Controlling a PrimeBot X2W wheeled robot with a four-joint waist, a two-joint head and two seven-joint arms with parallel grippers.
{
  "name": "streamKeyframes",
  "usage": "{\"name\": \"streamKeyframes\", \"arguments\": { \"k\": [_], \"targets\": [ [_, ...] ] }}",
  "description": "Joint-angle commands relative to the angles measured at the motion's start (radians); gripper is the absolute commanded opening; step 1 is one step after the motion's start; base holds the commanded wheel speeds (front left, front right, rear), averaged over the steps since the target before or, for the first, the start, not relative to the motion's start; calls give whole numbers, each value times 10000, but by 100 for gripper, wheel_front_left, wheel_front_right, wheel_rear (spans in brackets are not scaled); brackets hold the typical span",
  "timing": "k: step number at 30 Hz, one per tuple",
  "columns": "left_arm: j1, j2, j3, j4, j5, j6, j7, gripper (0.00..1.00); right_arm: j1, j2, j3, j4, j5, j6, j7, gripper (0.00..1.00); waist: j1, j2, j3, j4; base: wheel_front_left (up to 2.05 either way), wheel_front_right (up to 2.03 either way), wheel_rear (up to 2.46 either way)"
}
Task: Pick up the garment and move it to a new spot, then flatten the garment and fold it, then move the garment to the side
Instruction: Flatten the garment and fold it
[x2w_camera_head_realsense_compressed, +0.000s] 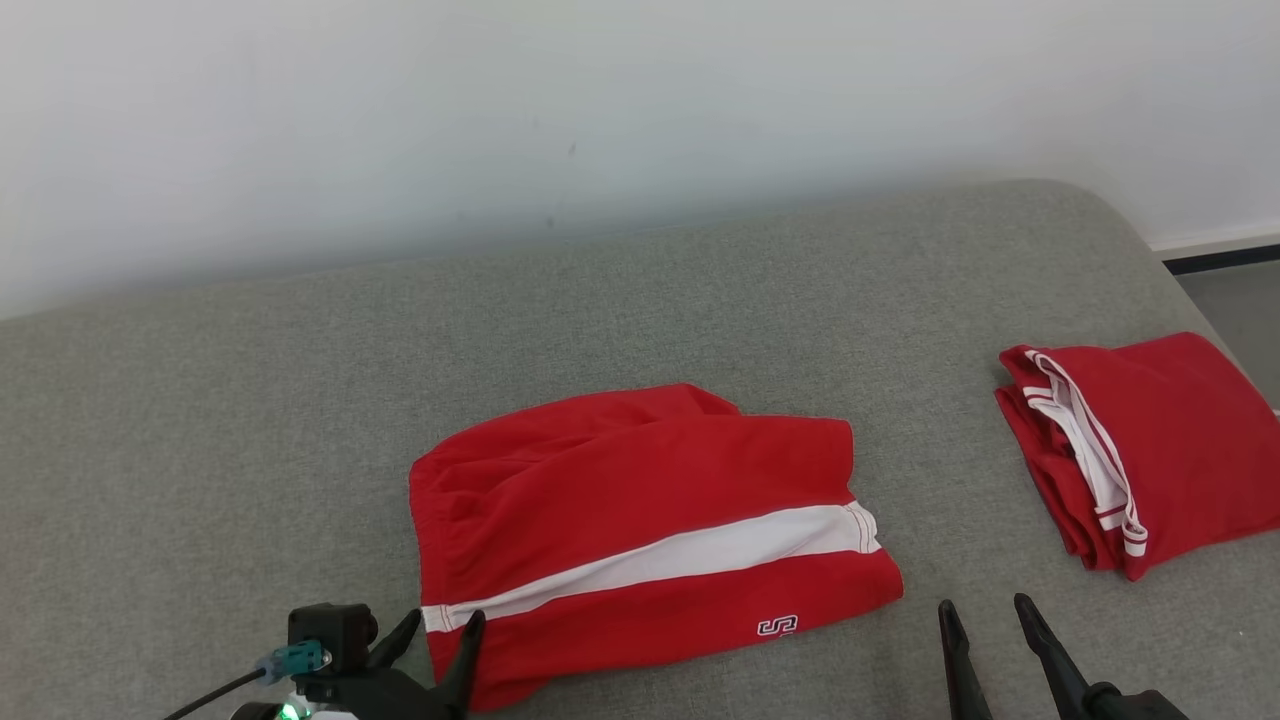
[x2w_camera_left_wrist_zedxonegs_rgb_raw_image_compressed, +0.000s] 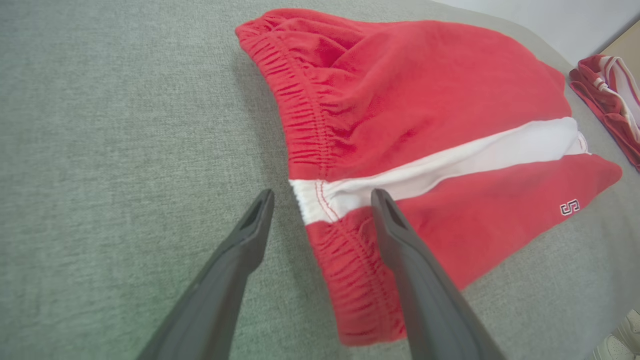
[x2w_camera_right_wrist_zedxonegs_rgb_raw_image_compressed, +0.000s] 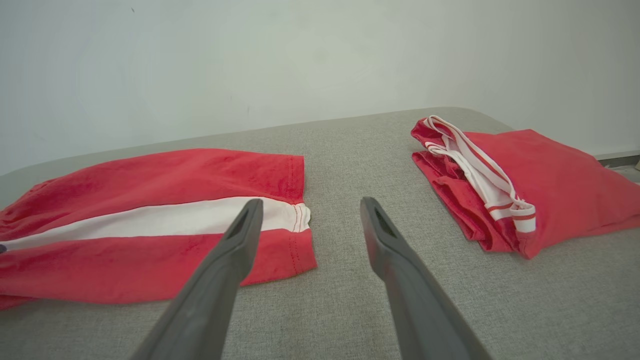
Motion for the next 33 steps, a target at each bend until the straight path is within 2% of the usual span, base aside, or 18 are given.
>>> {"name": "streamKeyframes", "arguments": {
  "k": [1,6,7,8,10,18,21,26,33],
  "targets": [
    [-87,58,-1,14,-22,29,-2,100,-54,-4,2,11,86,-28,-29,100,-1,-1,28,-24,0,0,0],
    [-86,79,-152,-69,-138,22,16,99,-94,6,-120,20,83,-28,-66,100,-1,-1,64,4,0,0,0],
    [-88,78,-179,-81,-180,21,12,82,-105,8,-143,15,72,-28,-66,100,-1,-1,70,16,0,0,0],
    [-91,75,-227,-86,-230,19,34,42,-114,11,-157,12,56,-28,-69,100,-1,-1,75,30,0,0,0],
    [-98,91,-314,-129,-316,17,27,0,-126,17,-181,14,31,-28,-77,100,-1,-1,76,61,0,0,0],
    [-195,201,-347,-265,-460,16,-452,0,-177,27,-197,-24,70,-28,-29,100,-1,-1,128,301,0,0,0],
    [-178,235,-199,-359,-441,163,-813,0,-339,-84,-284,-133,95,-28,209,100,-1,-1,246,419,0,0,0],
    [-84,190,10,-452,-356,512,-1311,0,-703,-395,-332,-153,244,-28,1193,100,-1,-1,576,657,0,0,0],
    [-245,-4,-25,-342,-402,564,-1671,0,-1349,-627,-91,458,543,-28,2827,100,-1,-1,946,867,0,0,0]
  ]
}}
